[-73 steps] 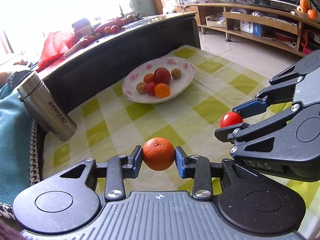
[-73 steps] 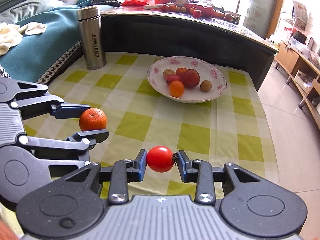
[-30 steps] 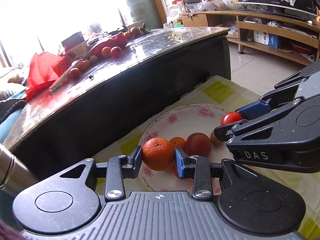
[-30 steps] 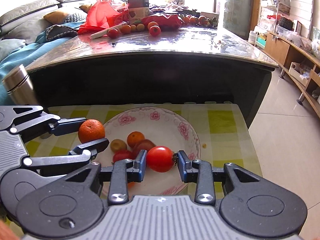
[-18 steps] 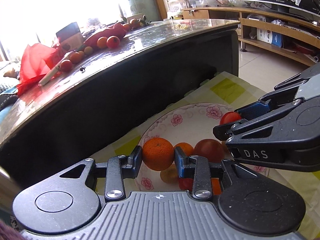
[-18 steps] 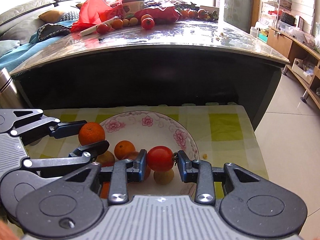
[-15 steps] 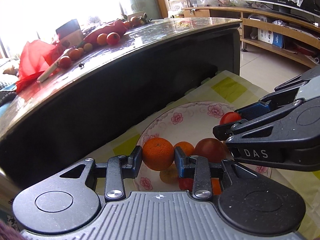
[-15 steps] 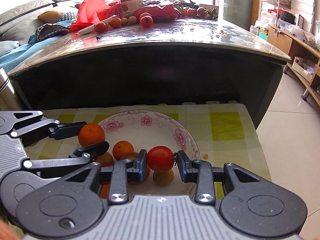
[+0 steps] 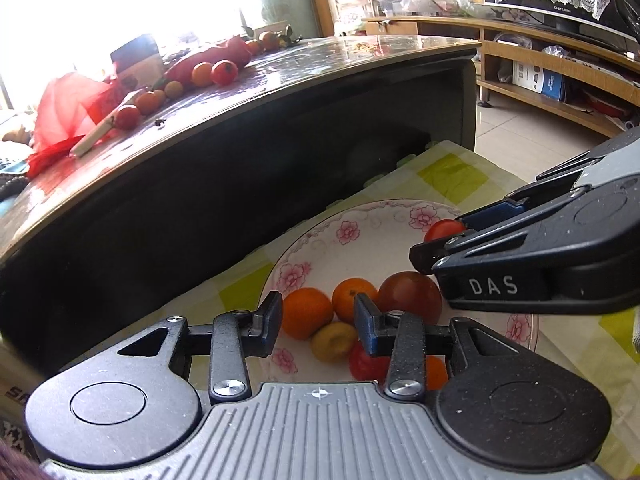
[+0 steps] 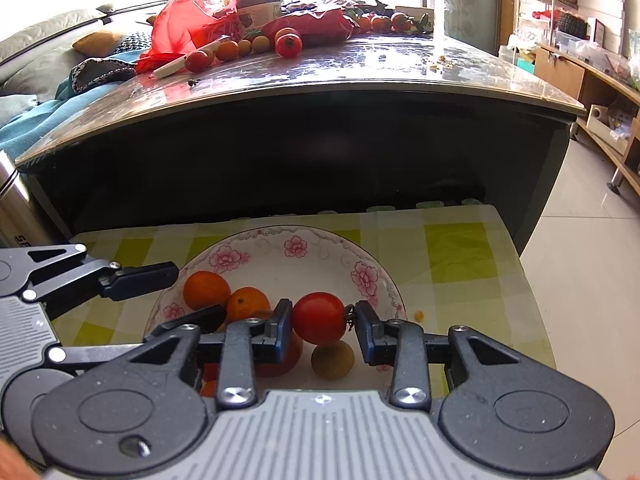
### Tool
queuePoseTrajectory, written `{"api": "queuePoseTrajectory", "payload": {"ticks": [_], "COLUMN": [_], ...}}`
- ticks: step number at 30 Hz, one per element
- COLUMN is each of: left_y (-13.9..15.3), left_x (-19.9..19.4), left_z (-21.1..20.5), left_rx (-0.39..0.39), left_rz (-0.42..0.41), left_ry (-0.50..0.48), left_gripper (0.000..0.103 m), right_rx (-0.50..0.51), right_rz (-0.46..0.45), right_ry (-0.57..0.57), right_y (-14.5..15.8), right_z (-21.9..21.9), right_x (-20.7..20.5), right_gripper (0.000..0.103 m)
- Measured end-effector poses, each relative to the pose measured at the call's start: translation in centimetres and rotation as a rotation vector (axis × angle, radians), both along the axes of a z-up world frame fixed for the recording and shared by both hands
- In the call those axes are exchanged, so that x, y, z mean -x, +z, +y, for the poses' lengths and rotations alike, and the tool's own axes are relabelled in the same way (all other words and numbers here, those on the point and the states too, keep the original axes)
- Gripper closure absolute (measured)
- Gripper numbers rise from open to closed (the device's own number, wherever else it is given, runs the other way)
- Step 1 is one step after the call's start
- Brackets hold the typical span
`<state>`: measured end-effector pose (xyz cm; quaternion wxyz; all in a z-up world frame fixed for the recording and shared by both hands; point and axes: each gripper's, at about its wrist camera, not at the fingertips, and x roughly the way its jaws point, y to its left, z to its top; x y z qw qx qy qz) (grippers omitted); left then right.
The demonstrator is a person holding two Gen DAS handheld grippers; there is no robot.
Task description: Organize fruits
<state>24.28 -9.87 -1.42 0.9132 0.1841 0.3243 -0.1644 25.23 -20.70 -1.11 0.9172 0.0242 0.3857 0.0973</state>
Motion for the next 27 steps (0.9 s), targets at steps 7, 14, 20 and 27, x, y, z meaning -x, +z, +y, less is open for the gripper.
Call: {"api": "queuePoseTrajectory", "payload": {"ticks": [7,14,20,27], "left_y": [0.7,1.7,2.6,2.6], "left_x": [1.0,2.4,3.6,5.8], "left_z": [0.8,1.8,2.3,2.5], "left_rx": [0.014,0.030,0.045,0.041], "left_rz": [0.000,-0.006,-0.019,-0.033], "left_ry": [0.014,0.038,0.052,0.069], "left_gripper": [0.054,0.052,0.047,0.038], "right_rx": [-0.007,-0.050,-0.070,-0.035], "right_rz": [-0.003,-0.025,-0.032,-0.020], "right_ry": [-0.001,-0.024,-0.038,-0.045], "right_y": [0.9,2.6,3.6,3.5], "right_z": [0.1,-0.7,-1.2,-1.1], "right_x": [0.9,2.3,3.7,6.3], "right_gripper": [0.064,0.060,0.060,0.060]}}
